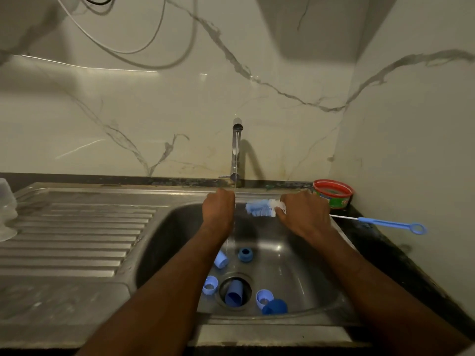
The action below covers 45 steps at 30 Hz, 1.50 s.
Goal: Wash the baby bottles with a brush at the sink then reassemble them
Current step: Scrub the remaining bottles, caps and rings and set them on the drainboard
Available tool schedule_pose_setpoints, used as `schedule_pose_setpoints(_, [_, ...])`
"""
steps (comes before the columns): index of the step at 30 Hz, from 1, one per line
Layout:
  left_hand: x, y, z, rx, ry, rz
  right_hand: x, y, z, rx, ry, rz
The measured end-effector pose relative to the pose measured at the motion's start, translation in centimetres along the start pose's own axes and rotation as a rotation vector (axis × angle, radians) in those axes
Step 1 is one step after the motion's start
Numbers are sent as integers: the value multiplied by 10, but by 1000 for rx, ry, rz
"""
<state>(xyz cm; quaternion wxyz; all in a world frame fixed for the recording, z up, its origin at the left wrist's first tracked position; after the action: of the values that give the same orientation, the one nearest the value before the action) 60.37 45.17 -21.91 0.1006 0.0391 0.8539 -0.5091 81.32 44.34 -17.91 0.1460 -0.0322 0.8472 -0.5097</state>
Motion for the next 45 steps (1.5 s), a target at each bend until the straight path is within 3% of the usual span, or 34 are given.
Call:
schedule_pose_setpoints(6, [22,4,-4,18,41,117,-4,-6,0,-112,-20,-67])
schedule_pose_setpoints(11, [33,16,-2,120,125,281,5,-4,3,-137,-153,-90])
schedule_pose_setpoints(15, [43,17,-4,30,120,402,-2,-1,2,-160,-205,-170])
schedule_pose_setpoints(25, [49,15,-12,-28,167,421,-6,-6,2,-180,-283,-159])
schedule_pose_setpoints(30, [40,11,-9,83,378,342,2,-20,6,-122,-337,-71])
schedule_pose_setpoints(32, [40,12,-8,86,451,292,5,-23,7,-69,-318,20])
schedule_pose_setpoints(34, [41,13,-5,43,465,299,10,-18,6,64,-165,-28])
schedule_pose_setpoints(35, [40,14,-4,15,479,306,10,-13,3,225,-11,-178])
schedule_pose_setpoints(37, [37,16,-1,-15,510,291,10,-6,-2,591,341,-721])
schedule_pose_setpoints(39, [33,16,1,-46,521,305,7,-7,0,737,512,-974])
schedule_pose_setpoints(41, [30,17,-1,-61,521,365,3,-6,1,581,390,-788])
schedule_pose_setpoints(43, [29,19,-3,-9,467,391,6,-8,4,289,93,-395])
schedule_pose_setpoints(45, [30,22,-4,62,391,372,11,-9,7,152,-159,-258])
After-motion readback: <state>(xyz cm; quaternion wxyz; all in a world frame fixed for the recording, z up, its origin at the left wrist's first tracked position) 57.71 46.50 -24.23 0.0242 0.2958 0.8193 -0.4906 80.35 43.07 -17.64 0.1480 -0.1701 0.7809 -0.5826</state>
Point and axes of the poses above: each hand's wrist, its own z-axis away from the middle knuckle, its own y-axis out of the palm, x = y × z, the point moved 1 cm from there along -z, towards the middle knuckle, and after that the axes turned 6 degrees about z, right-handed, at the moved point
